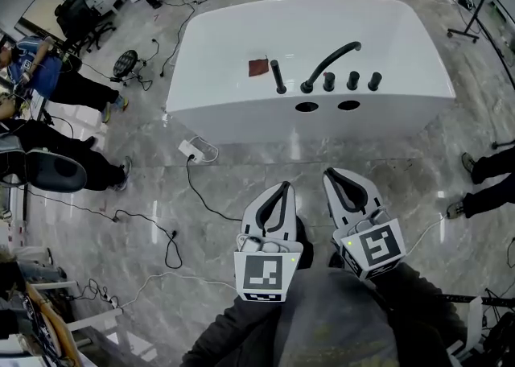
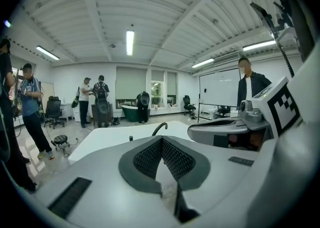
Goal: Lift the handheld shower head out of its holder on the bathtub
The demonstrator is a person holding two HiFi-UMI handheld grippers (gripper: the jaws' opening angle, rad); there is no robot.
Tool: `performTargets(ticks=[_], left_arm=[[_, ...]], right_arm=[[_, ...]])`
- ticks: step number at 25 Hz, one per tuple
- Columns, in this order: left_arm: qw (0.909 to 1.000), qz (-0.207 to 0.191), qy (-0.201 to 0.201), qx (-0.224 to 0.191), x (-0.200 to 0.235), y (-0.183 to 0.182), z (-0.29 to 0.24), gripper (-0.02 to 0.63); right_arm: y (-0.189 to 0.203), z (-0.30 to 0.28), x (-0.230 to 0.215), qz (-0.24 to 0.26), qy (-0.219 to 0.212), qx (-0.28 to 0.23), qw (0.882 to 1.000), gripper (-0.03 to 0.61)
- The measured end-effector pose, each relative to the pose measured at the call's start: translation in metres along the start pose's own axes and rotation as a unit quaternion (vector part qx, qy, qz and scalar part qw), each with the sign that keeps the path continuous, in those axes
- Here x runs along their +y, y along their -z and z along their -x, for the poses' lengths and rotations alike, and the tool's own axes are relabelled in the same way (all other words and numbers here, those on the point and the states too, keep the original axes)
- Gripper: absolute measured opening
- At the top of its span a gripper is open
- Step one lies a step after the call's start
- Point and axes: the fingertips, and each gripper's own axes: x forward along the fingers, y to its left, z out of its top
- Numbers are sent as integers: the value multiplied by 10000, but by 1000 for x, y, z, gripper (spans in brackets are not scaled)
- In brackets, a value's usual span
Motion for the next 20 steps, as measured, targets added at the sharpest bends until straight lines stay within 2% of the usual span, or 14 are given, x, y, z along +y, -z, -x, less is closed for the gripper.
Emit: performTargets(ticks=[9, 20], left_arm=[[9998, 25, 158, -144, 56, -12, -26, 3], [9993, 49, 354, 45, 72, -17, -68, 3]], right_arm=[[-18, -58, 7, 77, 157, 15, 9998, 5], [-29, -88, -20, 167, 378, 70, 9991, 6]])
